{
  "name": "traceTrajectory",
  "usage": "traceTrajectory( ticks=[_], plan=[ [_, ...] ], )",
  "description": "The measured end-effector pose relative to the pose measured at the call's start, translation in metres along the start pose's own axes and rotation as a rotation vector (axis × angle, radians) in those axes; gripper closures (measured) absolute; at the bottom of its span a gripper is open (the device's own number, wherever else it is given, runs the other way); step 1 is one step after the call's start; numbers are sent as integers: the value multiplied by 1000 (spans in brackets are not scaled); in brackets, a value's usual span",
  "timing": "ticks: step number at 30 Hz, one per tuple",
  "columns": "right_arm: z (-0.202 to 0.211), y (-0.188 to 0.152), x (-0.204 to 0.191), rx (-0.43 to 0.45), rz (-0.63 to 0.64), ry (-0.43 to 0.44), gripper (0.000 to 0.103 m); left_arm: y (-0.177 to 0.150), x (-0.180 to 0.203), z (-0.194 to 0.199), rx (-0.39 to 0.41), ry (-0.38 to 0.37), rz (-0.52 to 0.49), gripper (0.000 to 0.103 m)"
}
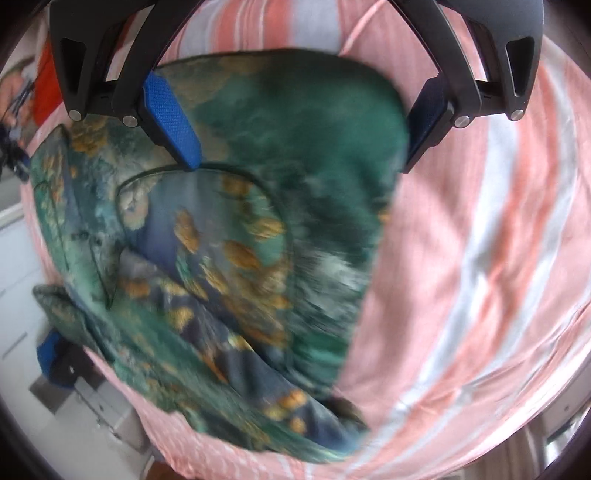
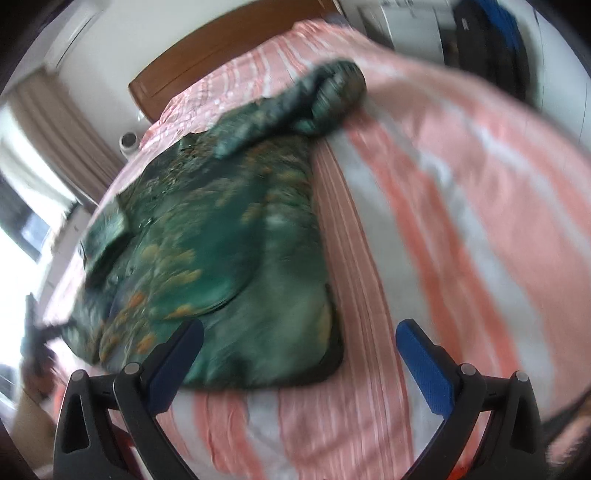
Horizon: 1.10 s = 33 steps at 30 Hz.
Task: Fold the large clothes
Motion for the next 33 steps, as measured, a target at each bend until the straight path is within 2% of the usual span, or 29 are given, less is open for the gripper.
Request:
traceTrajectory(
  ticks=[1,2,3,5,6,7,8,11,13,20,23,25,26,27,29,30,31,32,33],
  plan=[
    [-10,1,3,-31,-15,23,1,-4,7,-1,18,46,-30,6],
    [-18,1,5,-57,-22,33,1,-7,11,0,22,65,-46,32],
    [-24,1,2,-71,-5,28,6,-11,16,1,17,78,-60,65],
    [-23,4,-8,-72,64,41,44,-17,21,10,33,98,-68,84],
    [-21,5,-14,-88,91,61,72,-19,22,15,41,95,-69,89],
    [-18,5,-19,-90,107,49,83,-22,23,23,51,81,-65,90],
    [-14,6,-22,-85,130,30,85,-23,24,33,62,56,-54,91],
    [4,8,-35,-67,188,-14,87,-41,25,59,78,-7,-34,91],
    [12,7,-37,-65,198,-29,87,-60,21,67,66,-21,-27,91],
    [22,-23,-19,-121,189,-54,87,-110,10,65,9,8,13,91],
    [24,-36,-12,-114,172,-69,87,-103,10,61,2,38,-9,90],
    [14,-33,-13,-98,159,-78,87,-98,12,57,-3,72,-38,86],
    [11,-32,-13,-87,145,-84,87,-95,14,57,-5,99,-54,75],
    [7,-28,-11,-80,133,-90,80,-95,16,60,-5,132,-69,61],
    [7,-28,-9,-55,116,-131,54,-92,19,75,7,212,-112,47],
    [9,-27,-8,-42,110,-148,32,-89,21,89,35,246,-148,45],
    [15,-29,-7,-30,104,-150,25,-83,26,102,67,263,-187,44],
    [22,-33,-7,-9,96,-152,25,-72,34,124,119,277,-244,36],
    [30,-34,-6,9,93,-163,25,-64,42,137,160,282,-285,22]
  ],
)
Point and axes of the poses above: each gripper's, at about its wrist camera, not at the fingertips, and z roughly against the way its jaws point, x to its right, y to its top, the point moved 3 cm from there along -z, roughly the way its jaws point, and after that the axes turned 5 degrees about -y, right-handed, at the moved point
